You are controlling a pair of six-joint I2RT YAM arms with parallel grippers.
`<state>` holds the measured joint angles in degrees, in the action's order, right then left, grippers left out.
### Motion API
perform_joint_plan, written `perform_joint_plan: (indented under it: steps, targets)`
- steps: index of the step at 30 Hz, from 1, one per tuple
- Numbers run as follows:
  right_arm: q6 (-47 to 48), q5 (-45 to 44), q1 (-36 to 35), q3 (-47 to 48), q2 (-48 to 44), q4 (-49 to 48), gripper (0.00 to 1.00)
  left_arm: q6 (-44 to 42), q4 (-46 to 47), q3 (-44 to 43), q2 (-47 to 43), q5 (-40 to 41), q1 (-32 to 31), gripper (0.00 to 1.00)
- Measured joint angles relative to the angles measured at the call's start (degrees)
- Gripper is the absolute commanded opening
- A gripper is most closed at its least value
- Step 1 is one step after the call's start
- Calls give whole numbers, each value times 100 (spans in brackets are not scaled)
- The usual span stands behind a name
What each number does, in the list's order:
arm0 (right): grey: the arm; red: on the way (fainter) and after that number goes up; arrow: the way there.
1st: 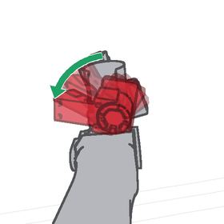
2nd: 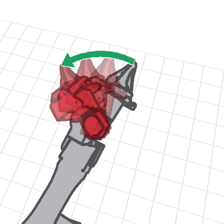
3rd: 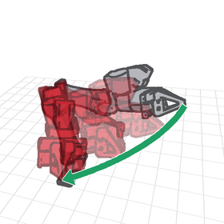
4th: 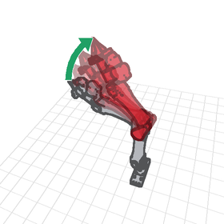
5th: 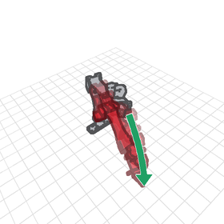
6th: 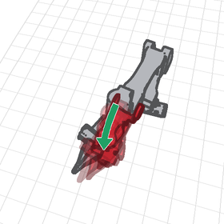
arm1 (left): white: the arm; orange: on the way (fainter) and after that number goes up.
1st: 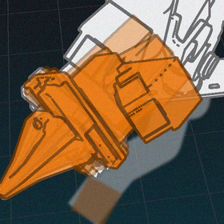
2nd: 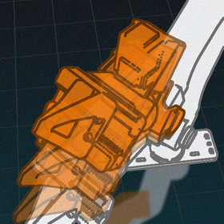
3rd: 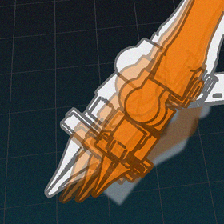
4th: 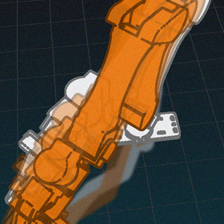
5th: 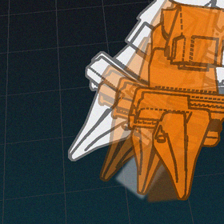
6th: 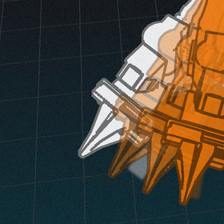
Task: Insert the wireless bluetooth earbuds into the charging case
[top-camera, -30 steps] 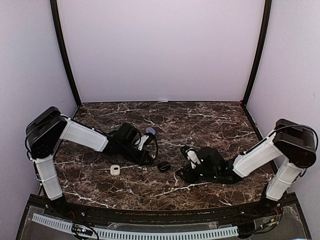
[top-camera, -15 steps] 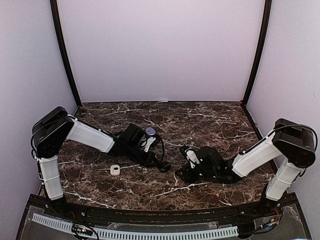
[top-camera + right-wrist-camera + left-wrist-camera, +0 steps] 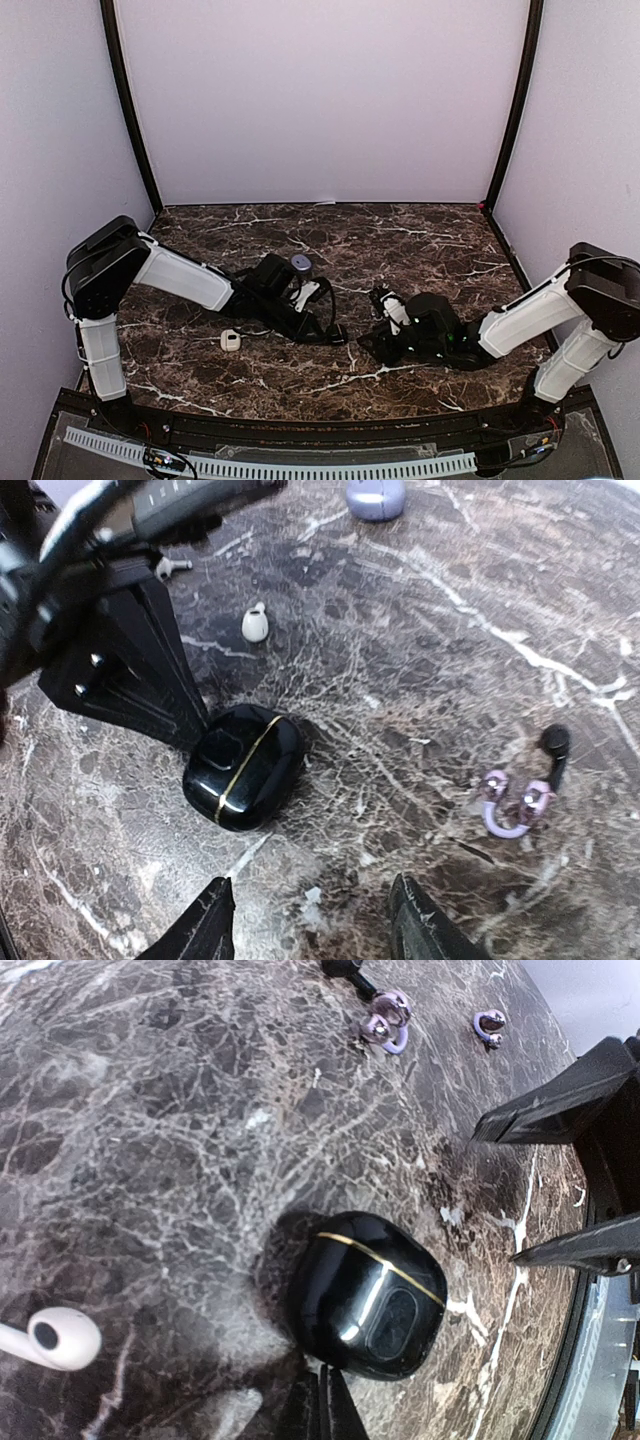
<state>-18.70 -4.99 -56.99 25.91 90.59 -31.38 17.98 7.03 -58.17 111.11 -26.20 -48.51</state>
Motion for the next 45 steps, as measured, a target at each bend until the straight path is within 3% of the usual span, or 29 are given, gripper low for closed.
perform_joint_plan:
  steps: [14,28,38,42,45]
  targets:
    - [258,-750,2,-623,-713,-726,72,192,190,293,-144,-48,-221,1]
    - [656,22,4,-955,-697,-1515,71,468,372,546,-271,-116,-433,4]
    - [1058,737,7,-767,-9,-1683,69,481,306,761,-507,-55,-444,6]
    - [1207,717,7,-546,216,-1692,66,472,186,793,-638,205,-444,20]
    - [1287,691,50,-448,341,-1657,66,404,173,793,-651,404,-442,49]
